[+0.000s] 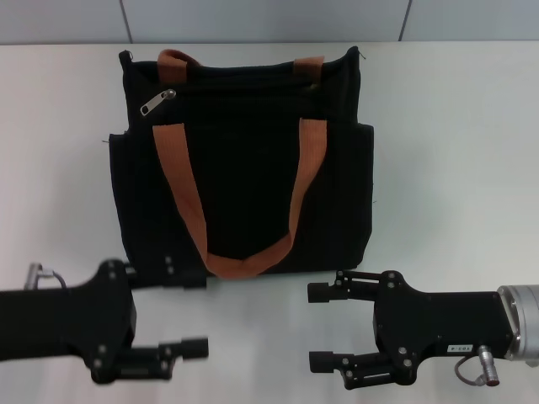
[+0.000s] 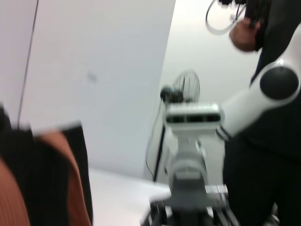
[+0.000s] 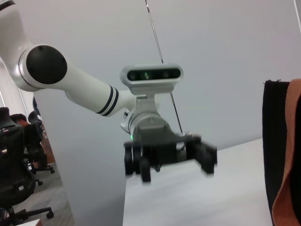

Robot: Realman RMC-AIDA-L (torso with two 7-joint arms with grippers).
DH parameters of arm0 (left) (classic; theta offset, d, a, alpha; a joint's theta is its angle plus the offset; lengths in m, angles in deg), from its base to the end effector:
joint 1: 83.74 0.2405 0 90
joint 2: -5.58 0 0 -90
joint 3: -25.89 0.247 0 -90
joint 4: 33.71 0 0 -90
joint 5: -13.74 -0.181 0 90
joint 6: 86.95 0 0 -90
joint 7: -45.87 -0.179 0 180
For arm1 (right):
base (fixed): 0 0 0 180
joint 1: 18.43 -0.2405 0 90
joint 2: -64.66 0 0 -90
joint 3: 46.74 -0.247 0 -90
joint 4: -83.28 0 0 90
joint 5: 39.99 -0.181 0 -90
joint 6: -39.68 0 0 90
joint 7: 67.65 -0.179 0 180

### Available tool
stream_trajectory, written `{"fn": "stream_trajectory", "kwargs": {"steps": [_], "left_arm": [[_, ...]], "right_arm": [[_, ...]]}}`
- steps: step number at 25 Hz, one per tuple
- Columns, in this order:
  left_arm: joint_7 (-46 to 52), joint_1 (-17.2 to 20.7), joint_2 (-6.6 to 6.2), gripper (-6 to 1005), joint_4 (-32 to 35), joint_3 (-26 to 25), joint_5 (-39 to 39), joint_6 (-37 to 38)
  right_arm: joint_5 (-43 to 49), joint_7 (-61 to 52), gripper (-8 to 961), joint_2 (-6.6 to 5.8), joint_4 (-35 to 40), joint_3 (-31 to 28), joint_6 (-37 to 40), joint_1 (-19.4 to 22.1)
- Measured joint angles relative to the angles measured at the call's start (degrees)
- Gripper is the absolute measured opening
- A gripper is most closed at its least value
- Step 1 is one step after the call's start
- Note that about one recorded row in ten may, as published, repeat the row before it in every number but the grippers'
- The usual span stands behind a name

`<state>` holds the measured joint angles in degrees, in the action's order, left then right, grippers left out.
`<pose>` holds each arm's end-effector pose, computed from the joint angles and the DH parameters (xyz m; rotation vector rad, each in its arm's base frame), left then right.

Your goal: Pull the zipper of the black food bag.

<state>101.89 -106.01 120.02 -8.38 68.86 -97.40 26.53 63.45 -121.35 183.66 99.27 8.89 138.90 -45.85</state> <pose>-0.2304 0.2106 -0.0126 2.9221 0.2971 1.1022 0.2082 0.2196 -0.0786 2.8994 -0.3765 -1.0264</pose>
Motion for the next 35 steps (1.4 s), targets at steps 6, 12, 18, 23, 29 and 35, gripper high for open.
{"fn": "stream_trajectory", "kwargs": {"steps": [6, 12, 18, 23, 29, 35], "left_arm": [[-2.27, -0.20, 0.89, 736, -0.29, -5.20, 3.88, 1.67], [-2.60, 1.85, 1.06, 736, -0.86, -6.16, 22.32, 0.82], [-2.06, 1.93, 0.15, 736, -1.61, -12.44, 24.87, -6.64], [-1.96, 0.17, -1.68, 736, -1.15, -10.80, 20.30, -18.24], [-1.94, -3.11, -1.40, 735, 0.68, -10.75, 10.53, -23.41], [-1.93, -5.24, -1.00, 736, 1.07, -10.72, 6.43, -25.37]], "right_arm": [[0.00, 0.00, 816, 0.00, 0.00, 0.10, -0.25, 0.00], [0.00, 0.03, 817, 0.00, -0.06, 0.24, -0.43, 0.00], [0.00, 0.02, 817, 0.00, -0.16, 0.23, -0.43, 0.12], [0.00, 0.03, 817, -0.10, 0.00, 0.21, -0.01, 0.18], [0.00, 0.03, 817, -0.34, 0.00, -0.08, 0.14, 0.18], [0.00, 0.02, 817, -0.35, 0.00, -0.20, 0.09, 0.18]]}}
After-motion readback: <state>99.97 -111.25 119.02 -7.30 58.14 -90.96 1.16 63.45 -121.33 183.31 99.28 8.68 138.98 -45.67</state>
